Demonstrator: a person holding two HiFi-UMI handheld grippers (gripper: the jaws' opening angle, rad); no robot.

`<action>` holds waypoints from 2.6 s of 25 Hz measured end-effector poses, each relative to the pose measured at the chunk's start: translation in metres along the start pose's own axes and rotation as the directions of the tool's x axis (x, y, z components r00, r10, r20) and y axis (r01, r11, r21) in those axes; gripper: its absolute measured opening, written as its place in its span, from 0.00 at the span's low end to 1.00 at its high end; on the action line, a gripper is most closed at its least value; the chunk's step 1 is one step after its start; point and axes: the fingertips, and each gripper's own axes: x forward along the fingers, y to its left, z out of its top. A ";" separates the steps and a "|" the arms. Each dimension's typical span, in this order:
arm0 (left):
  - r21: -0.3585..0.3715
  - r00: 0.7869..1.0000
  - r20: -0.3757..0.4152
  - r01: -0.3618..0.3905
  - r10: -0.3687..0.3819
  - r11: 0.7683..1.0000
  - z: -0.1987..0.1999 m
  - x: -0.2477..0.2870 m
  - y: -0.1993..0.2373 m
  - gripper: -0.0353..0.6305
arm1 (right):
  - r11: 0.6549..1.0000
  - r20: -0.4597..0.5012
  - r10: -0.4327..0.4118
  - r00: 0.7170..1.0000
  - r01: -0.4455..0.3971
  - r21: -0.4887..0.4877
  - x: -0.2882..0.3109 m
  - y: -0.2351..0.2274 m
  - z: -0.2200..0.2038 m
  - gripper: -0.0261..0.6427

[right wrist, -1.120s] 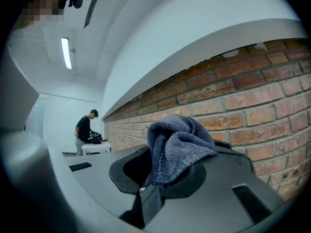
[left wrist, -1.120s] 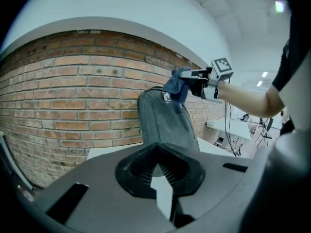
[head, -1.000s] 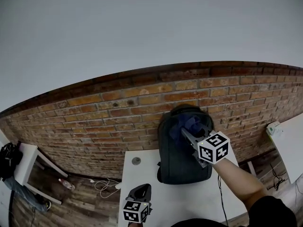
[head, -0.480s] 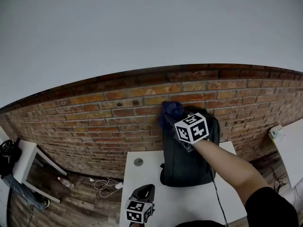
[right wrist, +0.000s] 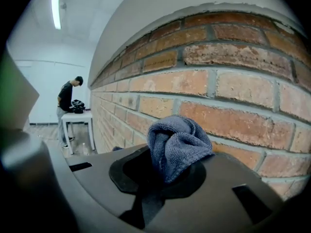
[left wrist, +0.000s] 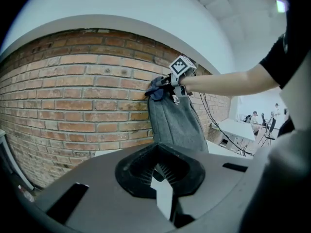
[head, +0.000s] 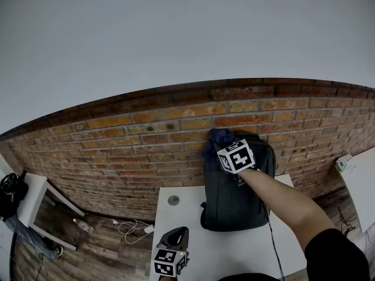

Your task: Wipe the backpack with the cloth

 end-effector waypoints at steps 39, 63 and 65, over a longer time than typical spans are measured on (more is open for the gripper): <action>0.079 0.993 -0.052 0.111 -0.107 0.991 0.003 0.025 -0.051 0.03 | 0.909 -0.125 -0.408 0.904 0.416 0.043 -0.125 -0.200 -0.111 0.11; 0.071 0.991 -0.056 0.123 -0.119 0.990 -0.003 0.026 -0.053 0.03 | 0.935 -0.065 -0.348 0.935 0.351 0.042 -0.122 -0.190 -0.100 0.11; 0.066 0.992 -0.058 0.113 -0.109 0.991 -0.006 0.025 -0.049 0.03 | 0.950 -0.043 -0.307 0.951 0.308 0.045 -0.113 -0.183 -0.083 0.11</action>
